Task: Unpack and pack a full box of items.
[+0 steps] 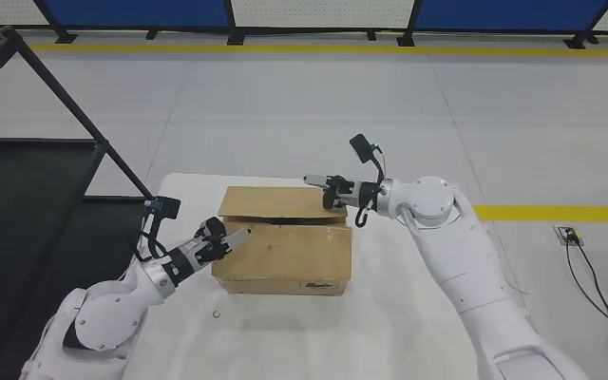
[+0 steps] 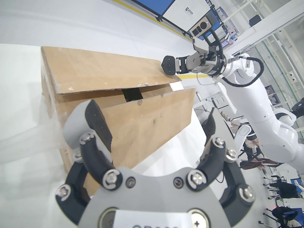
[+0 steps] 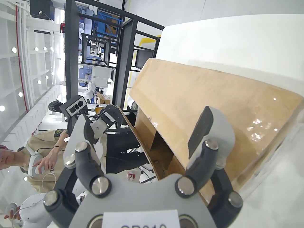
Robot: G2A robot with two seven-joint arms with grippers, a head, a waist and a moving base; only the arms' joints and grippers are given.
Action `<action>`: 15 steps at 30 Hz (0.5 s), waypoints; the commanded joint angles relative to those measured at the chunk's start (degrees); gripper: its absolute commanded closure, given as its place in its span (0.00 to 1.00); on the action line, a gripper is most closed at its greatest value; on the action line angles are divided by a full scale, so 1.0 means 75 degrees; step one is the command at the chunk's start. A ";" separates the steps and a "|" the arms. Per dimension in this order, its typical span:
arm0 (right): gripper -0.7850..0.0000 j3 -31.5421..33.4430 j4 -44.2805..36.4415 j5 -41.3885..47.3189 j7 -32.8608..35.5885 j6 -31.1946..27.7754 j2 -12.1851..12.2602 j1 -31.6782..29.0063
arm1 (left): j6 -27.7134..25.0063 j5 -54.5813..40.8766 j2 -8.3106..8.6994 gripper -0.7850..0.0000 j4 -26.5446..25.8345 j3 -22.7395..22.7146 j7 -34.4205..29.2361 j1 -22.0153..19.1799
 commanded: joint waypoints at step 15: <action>0.00 0.0034 0.0188 0.0996 0.0984 0.0548 0.0062 -0.0017 | 0.0497 0.0828 -0.0157 0.00 0.0491 0.0935 0.0395 -0.0772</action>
